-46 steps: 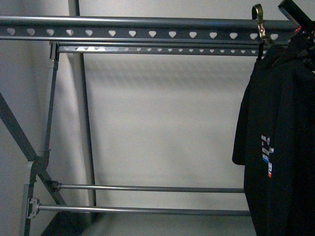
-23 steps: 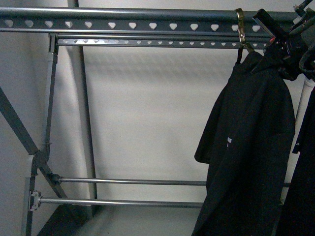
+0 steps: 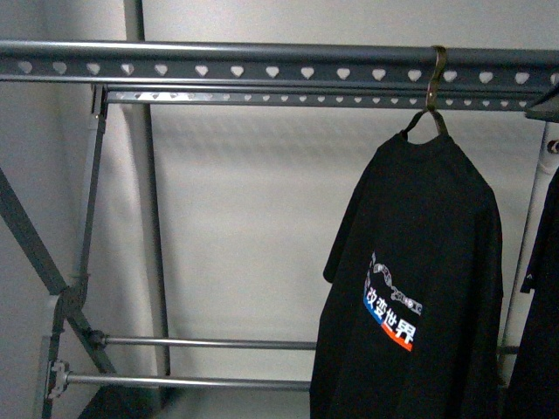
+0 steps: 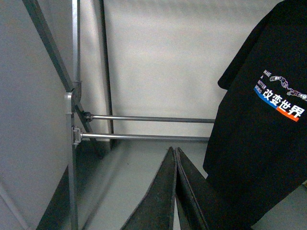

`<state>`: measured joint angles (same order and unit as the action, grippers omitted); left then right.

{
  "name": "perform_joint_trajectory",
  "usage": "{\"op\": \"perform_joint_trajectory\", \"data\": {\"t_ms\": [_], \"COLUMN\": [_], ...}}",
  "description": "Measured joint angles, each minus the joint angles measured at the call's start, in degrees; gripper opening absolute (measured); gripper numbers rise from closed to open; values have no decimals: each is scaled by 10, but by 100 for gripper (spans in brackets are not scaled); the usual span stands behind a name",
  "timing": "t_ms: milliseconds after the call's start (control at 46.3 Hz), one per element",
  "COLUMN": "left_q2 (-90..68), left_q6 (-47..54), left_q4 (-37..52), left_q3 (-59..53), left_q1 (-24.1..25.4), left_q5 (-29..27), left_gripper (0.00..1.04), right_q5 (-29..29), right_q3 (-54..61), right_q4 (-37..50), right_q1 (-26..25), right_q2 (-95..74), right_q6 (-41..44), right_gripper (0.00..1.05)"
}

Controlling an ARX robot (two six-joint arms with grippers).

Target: Hang clothes on hanger

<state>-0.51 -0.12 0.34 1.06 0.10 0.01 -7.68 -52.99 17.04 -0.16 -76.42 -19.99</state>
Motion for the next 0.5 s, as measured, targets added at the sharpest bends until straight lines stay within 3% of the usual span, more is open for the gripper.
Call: {"op": "perform_joint_trajectory", "data": {"t_ms": [86,238,346,497], "left_q2": [2,2,2,2], "left_q6": [0,0,0,0], "left_q4": [-1,-2,-2,-2], "left_q3": [0,0,0,0], "left_q1": [0,0,0,0], "left_q5": [0,0,-1,0], "left_gripper": [4,4,4,4], "right_q5": [-4,25,76,76], "right_q3": [115,268,370,473], "right_q4": [28,-10,-184,-183], "right_q1": [-2,1,1,1], "right_q2": [127,354,587,712], "right_q6": [46,120,177,194], "right_gripper": [99,96,73,35]}}
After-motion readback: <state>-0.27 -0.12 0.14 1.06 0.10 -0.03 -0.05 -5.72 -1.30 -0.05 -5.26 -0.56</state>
